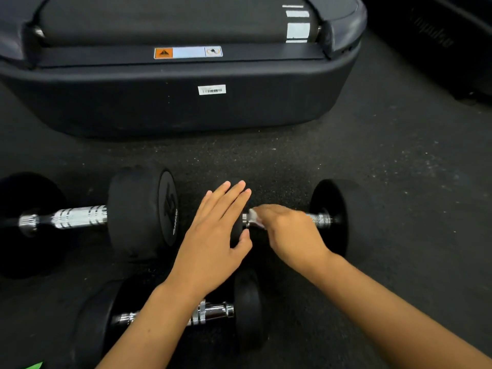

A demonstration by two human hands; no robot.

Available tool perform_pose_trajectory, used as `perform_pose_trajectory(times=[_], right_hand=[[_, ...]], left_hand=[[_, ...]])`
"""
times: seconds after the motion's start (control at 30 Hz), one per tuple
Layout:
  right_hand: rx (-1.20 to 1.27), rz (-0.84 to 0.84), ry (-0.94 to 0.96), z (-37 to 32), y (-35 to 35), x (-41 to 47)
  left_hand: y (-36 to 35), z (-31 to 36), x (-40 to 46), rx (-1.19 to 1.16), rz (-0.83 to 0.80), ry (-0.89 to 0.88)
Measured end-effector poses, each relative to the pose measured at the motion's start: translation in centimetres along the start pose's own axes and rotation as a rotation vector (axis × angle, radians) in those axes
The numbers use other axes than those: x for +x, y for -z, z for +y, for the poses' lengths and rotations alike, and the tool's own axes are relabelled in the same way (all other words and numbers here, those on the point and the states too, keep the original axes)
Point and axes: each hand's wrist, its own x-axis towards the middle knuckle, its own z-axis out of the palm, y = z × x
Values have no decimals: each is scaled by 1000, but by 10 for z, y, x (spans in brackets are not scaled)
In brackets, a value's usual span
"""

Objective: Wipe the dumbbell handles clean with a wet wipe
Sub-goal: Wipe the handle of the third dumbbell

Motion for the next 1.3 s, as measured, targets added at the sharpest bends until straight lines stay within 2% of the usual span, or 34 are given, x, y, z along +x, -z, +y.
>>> perform_pose_trajectory(times=[0.07, 0.2, 0.27, 0.57, 0.7, 0.87, 0.93, 1.03, 1.1, 1.17, 1.3], right_hand=[[-34, -83, -106, 6, 8, 13], [26, -200, -111, 8, 8, 28], [80, -263, -173, 17, 14, 30], [138, -335, -269, 17, 20, 41], [137, -416, -237, 11, 23, 50], [62, -372, -217, 7, 20, 51], [9, -325, -131, -2, 12, 43], [2, -129, 39, 4, 5, 12], [47, -30, 54, 9, 1, 4], [29, -14, 79, 5, -7, 4], [-114, 105, 318, 23, -26, -14]], left_hand=[[1, 0, 1, -4, -2, -5], [2, -1, 1, -8, -17, 1], [3, 0, 1, -2, -25, 0], [2, 0, 2, -11, -3, 1], [1, -1, 2, -18, 3, 0], [0, -2, 2, -27, 3, 3], [0, -2, 2, -34, 5, 5], [0, -2, 2, -34, 5, 7], [0, -2, 2, -41, 14, 5], [-1, -2, 2, -46, 28, 8], [-2, -1, 1, -29, 22, 15]])
